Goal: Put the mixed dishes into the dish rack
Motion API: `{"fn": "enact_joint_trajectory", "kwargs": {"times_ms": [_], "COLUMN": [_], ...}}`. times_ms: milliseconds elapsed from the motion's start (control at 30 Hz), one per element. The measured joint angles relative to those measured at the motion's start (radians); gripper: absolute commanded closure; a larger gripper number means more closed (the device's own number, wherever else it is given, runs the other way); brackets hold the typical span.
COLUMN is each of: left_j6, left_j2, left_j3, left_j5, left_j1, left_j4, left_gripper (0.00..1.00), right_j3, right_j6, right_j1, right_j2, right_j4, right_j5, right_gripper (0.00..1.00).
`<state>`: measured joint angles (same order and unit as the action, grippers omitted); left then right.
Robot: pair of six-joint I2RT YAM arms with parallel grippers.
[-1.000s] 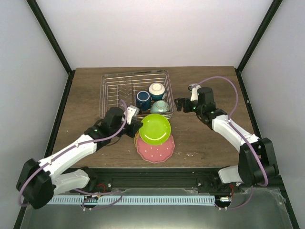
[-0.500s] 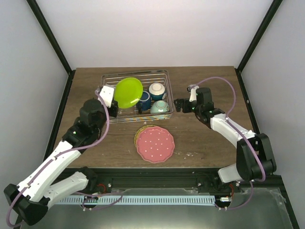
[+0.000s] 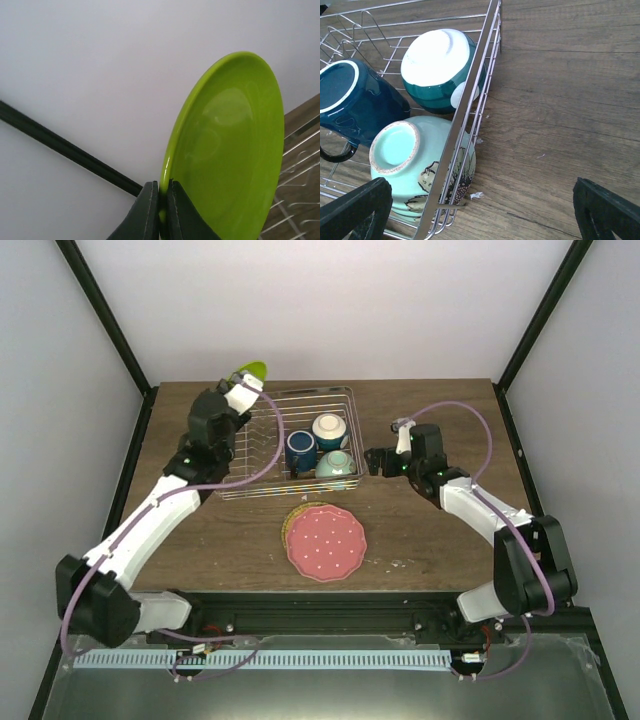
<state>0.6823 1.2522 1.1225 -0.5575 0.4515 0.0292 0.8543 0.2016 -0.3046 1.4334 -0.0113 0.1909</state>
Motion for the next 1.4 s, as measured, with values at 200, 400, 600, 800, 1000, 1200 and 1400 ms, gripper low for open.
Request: {"fn": "enact_joint_trajectory", "kwargs": {"times_ms": [200, 400, 600, 800, 1000, 1200, 1400], "left_j6": [0.316, 0.591, 0.808, 0.883, 0.904, 0.919, 0.918], "left_j2": [0.163, 0.229, 0.263, 0.332, 0.379, 0.384, 0.419], "left_j3": [0.06, 0.077, 0.063, 0.045, 0.039, 0.039, 0.033], "left_j5": [0.001, 0.079, 0.152, 0.196, 0.229, 0.249, 0.264], "left_j1": [-0.011, -0.019, -0.029, -0.035, -0.048, -0.064, -0.072], "left_j4": [0.107, 0.18, 0.247, 0.236, 0.214, 0.209, 0.214], "left_gripper": [1.0, 1.0, 1.0, 1.0, 1.0, 1.0, 1.0], "right_j3": [0.0, 0.0, 0.0, 0.0, 0.0, 0.0, 0.0], "right_j6": [-0.007, -0.007, -0.007, -0.007, -0.007, -0.007, -0.007], "right_j1": [0.0, 0.002, 0.003, 0.005, 0.008, 0.009, 0.012], "right_j2": [0.015, 0.015, 0.015, 0.015, 0.015, 0.033, 0.055], "right_j4": [0.002, 0.005, 0.006, 0.006, 0.006, 0.021, 0.021], "right_j5": [-0.009, -0.011, -0.013, -0.013, -0.013, -0.013, -0.013], "right_gripper": [0.0, 0.0, 0.0, 0.0, 0.0, 0.0, 0.0]}}
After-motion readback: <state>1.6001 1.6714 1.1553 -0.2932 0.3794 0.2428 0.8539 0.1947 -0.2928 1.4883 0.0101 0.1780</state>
